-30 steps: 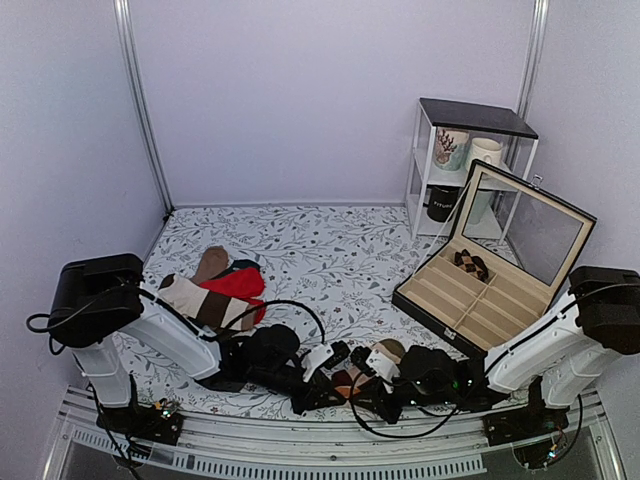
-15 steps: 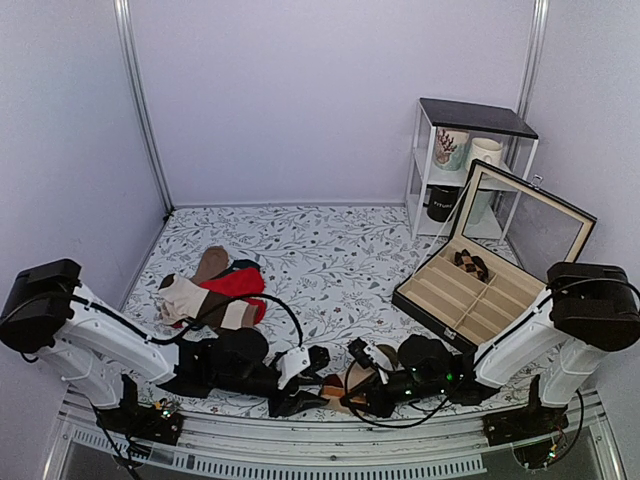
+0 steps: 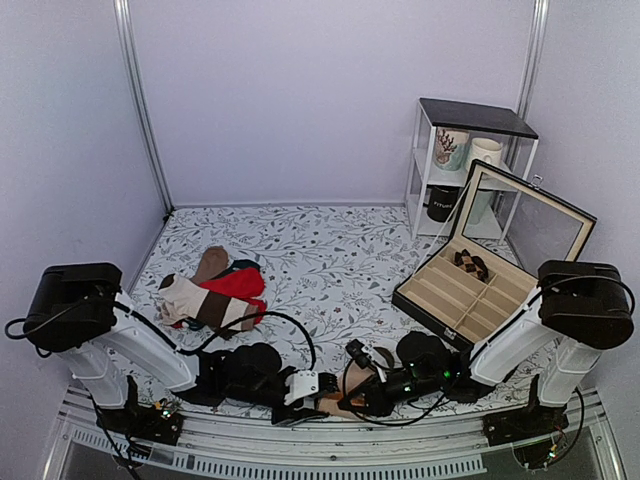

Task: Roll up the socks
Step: Roll a pair of socks at the center of the board.

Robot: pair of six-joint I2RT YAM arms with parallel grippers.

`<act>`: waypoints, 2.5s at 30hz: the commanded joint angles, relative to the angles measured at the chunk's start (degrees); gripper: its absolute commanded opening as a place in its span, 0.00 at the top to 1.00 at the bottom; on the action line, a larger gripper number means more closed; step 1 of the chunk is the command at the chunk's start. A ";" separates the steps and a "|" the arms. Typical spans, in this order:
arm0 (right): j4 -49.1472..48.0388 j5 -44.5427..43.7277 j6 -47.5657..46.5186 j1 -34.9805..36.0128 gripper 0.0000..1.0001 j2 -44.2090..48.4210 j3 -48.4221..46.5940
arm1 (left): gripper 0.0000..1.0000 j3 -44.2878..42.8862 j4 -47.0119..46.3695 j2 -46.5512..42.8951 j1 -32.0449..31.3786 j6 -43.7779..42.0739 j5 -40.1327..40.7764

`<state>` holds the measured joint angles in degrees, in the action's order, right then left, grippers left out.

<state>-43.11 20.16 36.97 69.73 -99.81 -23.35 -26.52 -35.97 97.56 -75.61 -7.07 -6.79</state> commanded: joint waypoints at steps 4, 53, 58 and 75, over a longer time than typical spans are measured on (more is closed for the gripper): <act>17.80 2.51 0.66 0.23 0.93 -4.86 3.58 | 0.53 -0.72 -3.19 0.44 -0.99 -0.69 -1.16; 14.84 -31.27 -21.21 12.20 0.38 26.07 8.56 | 1.00 -3.72 12.81 14.59 4.04 26.16 -11.35; 13.89 -32.38 -22.77 13.57 0.37 22.53 7.48 | 1.00 -3.54 12.80 14.56 4.53 26.22 -12.45; 13.91 -35.98 -23.15 14.13 0.41 16.93 4.19 | 1.00 -3.28 12.05 17.41 4.69 26.14 -13.86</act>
<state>-28.49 -12.84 13.80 83.26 -83.61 -18.26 -33.50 -43.33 109.10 -70.72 18.90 -20.95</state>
